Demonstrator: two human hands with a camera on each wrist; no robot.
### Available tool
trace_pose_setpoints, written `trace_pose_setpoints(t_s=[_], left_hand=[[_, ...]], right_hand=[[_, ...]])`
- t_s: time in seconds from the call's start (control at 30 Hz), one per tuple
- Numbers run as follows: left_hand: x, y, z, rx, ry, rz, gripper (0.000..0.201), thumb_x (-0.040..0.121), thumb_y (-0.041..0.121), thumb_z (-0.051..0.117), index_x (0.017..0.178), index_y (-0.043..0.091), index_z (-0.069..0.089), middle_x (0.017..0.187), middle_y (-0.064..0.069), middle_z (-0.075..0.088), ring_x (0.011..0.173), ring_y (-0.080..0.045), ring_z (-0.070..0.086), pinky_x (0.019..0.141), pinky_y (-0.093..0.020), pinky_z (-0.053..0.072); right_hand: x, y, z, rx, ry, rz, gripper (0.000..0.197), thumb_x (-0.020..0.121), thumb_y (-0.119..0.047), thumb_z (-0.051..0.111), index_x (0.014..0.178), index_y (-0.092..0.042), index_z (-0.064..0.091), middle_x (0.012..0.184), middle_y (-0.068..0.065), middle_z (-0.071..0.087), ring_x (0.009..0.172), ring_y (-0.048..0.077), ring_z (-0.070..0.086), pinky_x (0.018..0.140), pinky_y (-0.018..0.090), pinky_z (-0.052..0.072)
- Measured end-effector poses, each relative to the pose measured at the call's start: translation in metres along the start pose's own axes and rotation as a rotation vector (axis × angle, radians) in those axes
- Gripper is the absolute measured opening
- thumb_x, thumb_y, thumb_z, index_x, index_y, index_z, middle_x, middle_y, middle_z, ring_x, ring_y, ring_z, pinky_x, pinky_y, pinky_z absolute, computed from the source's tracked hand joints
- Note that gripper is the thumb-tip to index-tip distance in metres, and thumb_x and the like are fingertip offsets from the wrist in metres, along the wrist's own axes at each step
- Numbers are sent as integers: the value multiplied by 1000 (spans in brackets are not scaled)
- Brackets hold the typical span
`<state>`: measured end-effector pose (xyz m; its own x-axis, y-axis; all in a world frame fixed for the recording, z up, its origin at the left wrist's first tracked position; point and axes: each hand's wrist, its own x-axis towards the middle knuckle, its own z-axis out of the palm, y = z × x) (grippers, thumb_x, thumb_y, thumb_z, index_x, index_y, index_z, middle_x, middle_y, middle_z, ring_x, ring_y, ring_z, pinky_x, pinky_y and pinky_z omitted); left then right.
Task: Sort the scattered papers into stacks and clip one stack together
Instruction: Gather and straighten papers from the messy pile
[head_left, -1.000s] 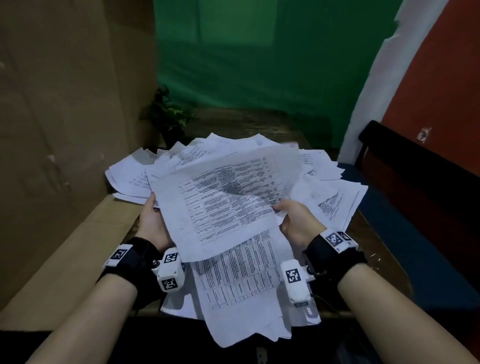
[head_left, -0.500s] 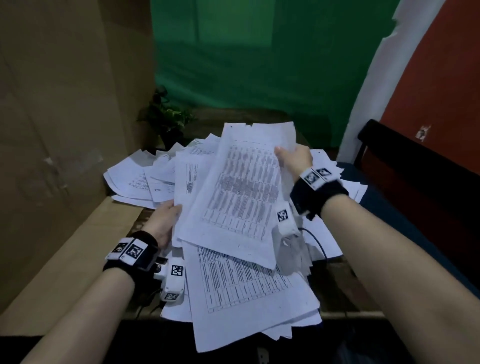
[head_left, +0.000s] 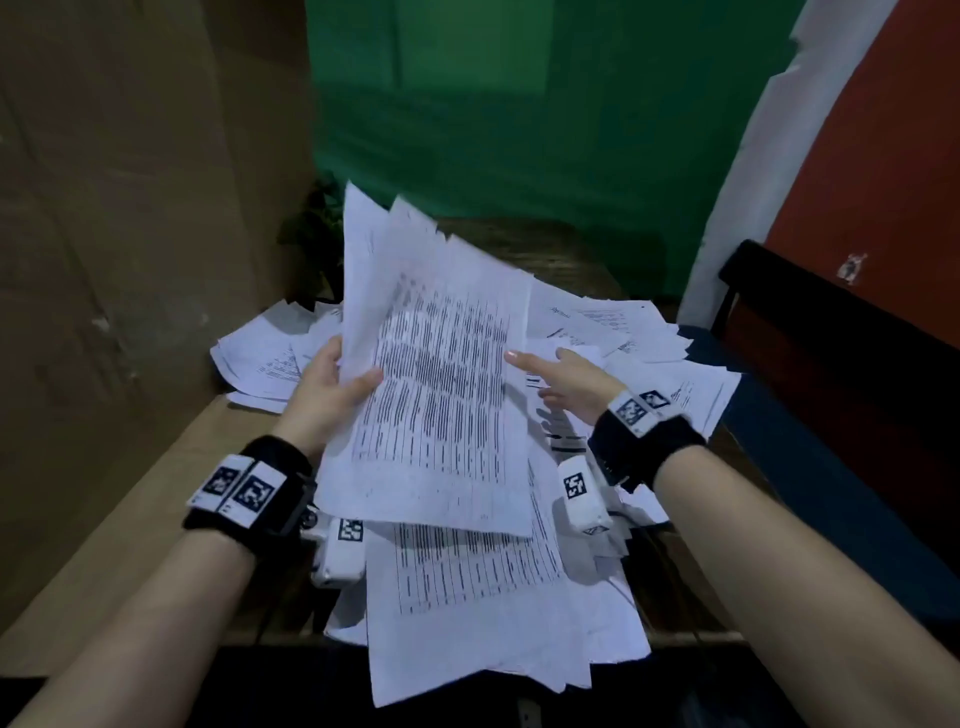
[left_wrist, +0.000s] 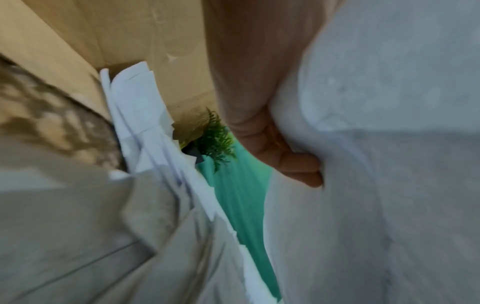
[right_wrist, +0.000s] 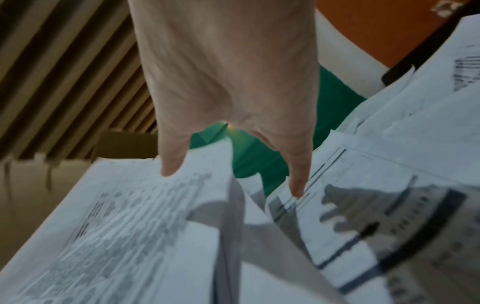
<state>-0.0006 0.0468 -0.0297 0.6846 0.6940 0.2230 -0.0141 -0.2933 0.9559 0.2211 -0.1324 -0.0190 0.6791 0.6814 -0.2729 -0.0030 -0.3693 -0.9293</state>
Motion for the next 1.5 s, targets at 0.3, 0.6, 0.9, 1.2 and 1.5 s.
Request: trace_pose_setpoints(t_s=[0.3, 0.6, 0.9, 1.2, 1.5], left_hand=[[12, 113, 5, -145, 31, 431, 34, 96, 5, 53, 123, 22, 43, 113, 9, 60, 102, -5, 62, 91, -27, 52], [33, 136, 43, -108, 217, 483, 51, 100, 29, 46, 142, 4, 30, 125, 9, 53, 108, 13, 53, 94, -11, 44], [43, 153, 93, 18, 315, 608, 20, 98, 25, 50, 97, 6, 57, 84, 6, 60, 78, -11, 56, 72, -31, 49], [43, 151, 94, 35, 31, 472, 72, 83, 59, 59, 132, 11, 39, 122, 4, 55, 107, -5, 57, 93, -23, 45], [9, 8, 58, 498, -579, -347, 107, 67, 30, 77, 150, 25, 10, 152, -16, 31, 131, -28, 42, 108, -40, 37]], right_hand=[[-66, -89, -37, 262, -100, -461, 23, 87, -8, 67, 109, -15, 63, 92, -2, 73, 82, 13, 70, 71, 24, 56], [-97, -111, -57, 171, 111, -684, 45, 87, -41, 66, 127, -25, 53, 106, -23, 67, 89, -16, 63, 78, 12, 51], [-99, -123, -49, 336, 245, -714, 11, 89, -17, 69, 100, -12, 67, 97, 6, 74, 90, 20, 73, 88, 41, 57], [-69, -107, -58, 302, 356, -617, 11, 99, -15, 52, 100, -16, 63, 105, 10, 70, 98, 29, 68, 93, 46, 54], [-20, -4, -80, 104, 289, -314, 26, 94, -12, 61, 119, -17, 57, 106, 0, 65, 94, 16, 61, 69, 19, 47]])
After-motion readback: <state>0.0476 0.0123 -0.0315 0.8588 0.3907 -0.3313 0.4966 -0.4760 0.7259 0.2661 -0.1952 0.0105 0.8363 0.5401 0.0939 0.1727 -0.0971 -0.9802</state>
